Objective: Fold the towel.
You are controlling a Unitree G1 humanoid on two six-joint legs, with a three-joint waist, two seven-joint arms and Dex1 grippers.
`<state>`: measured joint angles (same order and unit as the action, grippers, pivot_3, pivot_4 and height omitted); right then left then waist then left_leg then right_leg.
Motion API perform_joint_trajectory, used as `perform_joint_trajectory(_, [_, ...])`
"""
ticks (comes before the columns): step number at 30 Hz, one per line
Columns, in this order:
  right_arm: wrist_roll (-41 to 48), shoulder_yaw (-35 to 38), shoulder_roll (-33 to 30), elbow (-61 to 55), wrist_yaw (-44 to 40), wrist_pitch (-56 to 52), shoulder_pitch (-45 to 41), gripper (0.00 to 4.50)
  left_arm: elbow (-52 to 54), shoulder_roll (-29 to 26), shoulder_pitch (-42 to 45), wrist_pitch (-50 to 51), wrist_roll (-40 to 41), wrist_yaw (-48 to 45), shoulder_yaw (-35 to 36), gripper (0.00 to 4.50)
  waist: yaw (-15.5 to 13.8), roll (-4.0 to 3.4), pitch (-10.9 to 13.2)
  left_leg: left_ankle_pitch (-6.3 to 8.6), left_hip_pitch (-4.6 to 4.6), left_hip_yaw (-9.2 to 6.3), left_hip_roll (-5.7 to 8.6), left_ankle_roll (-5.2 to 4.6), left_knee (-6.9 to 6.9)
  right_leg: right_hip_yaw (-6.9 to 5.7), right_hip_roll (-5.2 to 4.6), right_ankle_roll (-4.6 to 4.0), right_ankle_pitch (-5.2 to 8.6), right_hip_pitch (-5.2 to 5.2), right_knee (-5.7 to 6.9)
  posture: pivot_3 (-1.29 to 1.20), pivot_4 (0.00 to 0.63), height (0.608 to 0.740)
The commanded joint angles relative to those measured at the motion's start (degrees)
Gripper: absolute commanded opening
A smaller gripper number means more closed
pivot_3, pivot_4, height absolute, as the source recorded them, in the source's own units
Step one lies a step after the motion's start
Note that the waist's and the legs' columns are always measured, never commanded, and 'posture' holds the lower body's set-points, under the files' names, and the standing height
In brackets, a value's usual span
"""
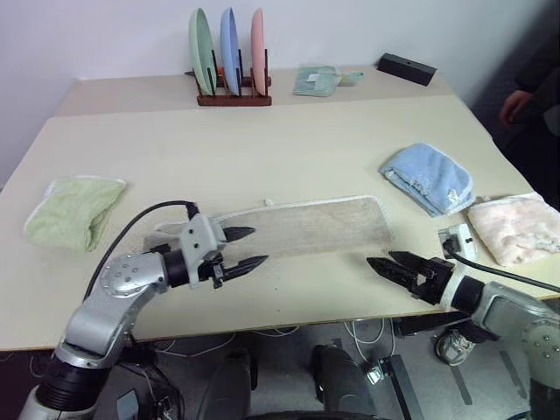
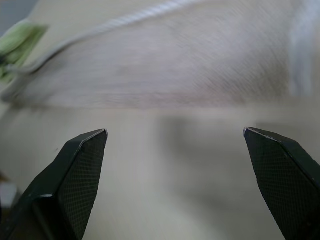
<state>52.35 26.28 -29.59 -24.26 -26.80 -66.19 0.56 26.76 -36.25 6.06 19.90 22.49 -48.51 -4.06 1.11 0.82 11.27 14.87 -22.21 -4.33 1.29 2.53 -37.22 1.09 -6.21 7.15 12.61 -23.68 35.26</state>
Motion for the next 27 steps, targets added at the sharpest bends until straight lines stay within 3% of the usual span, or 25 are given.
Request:
perform_joint_trajectory(1, [2.99,3.38,4.33,1.35,9.45,-2.43,-3.75,4.45,1.87,0.17,0.32,-0.51,-0.23,-0.77,-1.71,2.74,-0.23,-0.01,-0.02,0.0,0.01,-0.02,-0.03,0.0,0.01,0.0,0.05,0.0,0.0,0.01,0.0,0.0,0.15,0.74])
perform_joint_trajectory(11, [7.03,9.36,15.87,11.61,29.31,-4.28,-14.76,4.45,1.49,1.64,1.09,-0.05,-0.43,1.5,-1.45,2.74,-0.26,-0.01,-0.11,0.0,-0.02,-0.07,-0.07,-0.01,0.01,-0.02,0.11,0.0,-0.01,0.01,-0.02,0.0,0.15,0.74])
perform_joint_trajectory(14, [7.84,10.34,17.89,13.13,33.32,-3.01,-16.82,3.61,1.76,1.74,0.88,0.06,-0.54,2.1,-1.35,2.74,-0.2,-0.01,-0.13,0.0,-0.01,-0.07,-0.09,-0.01,0.02,-0.02,0.13,-0.01,-0.01,0.01,-0.02,0.0,0.15,0.74])
perform_joint_trajectory(17, [8.75,10.34,17.82,13.07,34.95,-2.66,-17.26,2.23,2.32,1.75,0.41,0.13,-0.57,2.47,-1.49,2.74,-0.16,-0.02,-0.14,0.0,-0.01,-0.07,-0.09,-0.01,0.02,-0.01,0.13,-0.01,-0.01,0.01,-0.02,0.0,0.15,0.74])
perform_joint_trajectory(21, [10.73,10.96,16.88,12.27,36.41,-2.73,-17.4,0.07,2.49,1.83,0.05,0.0,-0.71,2.96,-1.88,2.74,-0.13,-0.04,-0.14,0.01,-0.01,-0.07,-0.09,-0.02,0.05,-0.01,0.14,-0.01,-0.01,-0.01,-0.02,0.0,0.15,0.74])
perform_joint_trajectory(25, [12.46,12.41,13.25,11.59,36.72,-2.01,-17.91,0.02,2.3,2.08,0.13,-0.18,-0.94,3.25,-2.2,2.74,-0.26,-0.06,-0.13,0.01,-0.03,-0.07,-0.1,-0.02,0.05,-0.01,0.14,-0.02,0.0,-0.01,-0.04,0.0,0.15,0.74])
perform_joint_trajectory(27, [12.66,13.74,8.39,11.5,35.13,-1.89,-18.07,0.02,1.66,2.2,0.5,-0.35,-1.02,3.19,-2.1,2.74,-0.37,-0.08,-0.11,0.01,-0.05,-0.06,-0.1,-0.02,0.04,-0.02,0.14,-0.02,0.0,-0.02,-0.06,0.0,0.15,0.74])
